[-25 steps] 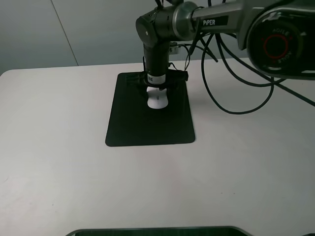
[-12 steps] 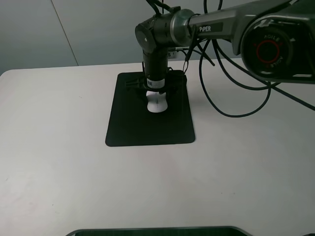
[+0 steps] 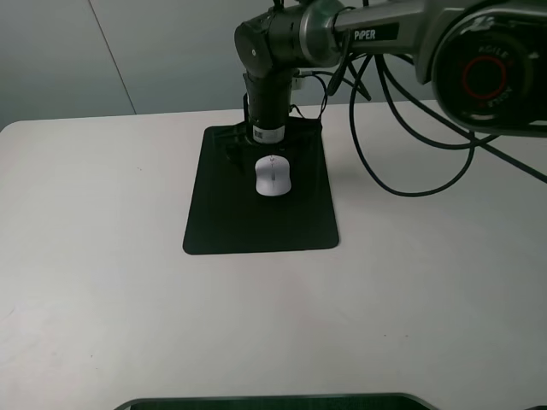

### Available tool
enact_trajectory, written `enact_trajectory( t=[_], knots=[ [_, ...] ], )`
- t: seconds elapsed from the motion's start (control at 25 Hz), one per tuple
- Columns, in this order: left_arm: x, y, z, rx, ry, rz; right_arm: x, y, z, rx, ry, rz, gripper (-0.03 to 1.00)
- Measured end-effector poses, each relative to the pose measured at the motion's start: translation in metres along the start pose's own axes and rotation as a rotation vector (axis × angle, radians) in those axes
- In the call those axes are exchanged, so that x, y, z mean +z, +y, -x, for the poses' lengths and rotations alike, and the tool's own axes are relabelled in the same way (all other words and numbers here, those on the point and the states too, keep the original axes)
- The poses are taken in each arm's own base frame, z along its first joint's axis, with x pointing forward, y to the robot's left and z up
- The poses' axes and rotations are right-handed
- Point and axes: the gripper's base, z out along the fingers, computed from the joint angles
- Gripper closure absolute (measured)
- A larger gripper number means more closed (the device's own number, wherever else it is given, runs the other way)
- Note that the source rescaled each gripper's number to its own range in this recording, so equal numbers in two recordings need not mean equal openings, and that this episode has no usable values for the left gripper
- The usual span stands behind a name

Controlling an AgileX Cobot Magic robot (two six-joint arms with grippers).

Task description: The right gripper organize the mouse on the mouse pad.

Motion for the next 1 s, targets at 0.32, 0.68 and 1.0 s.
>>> enact_trajectory(
  t=[0.32, 0.68, 1.0],
  knots=[
    [0.000, 0.000, 0.000, 0.000, 0.000, 0.000, -0.055, -0.081, 0.006, 0.124, 0.020, 0.033, 0.36],
    [0.000, 0.000, 0.000, 0.000, 0.000, 0.000, -0.125, -0.223, -0.064, 0.349, 0.025, -0.051, 0.36],
    [0.000, 0.000, 0.000, 0.000, 0.000, 0.000, -0.214, -0.251, -0.166, 0.324, -0.175, -0.101, 0.36]
  ],
)
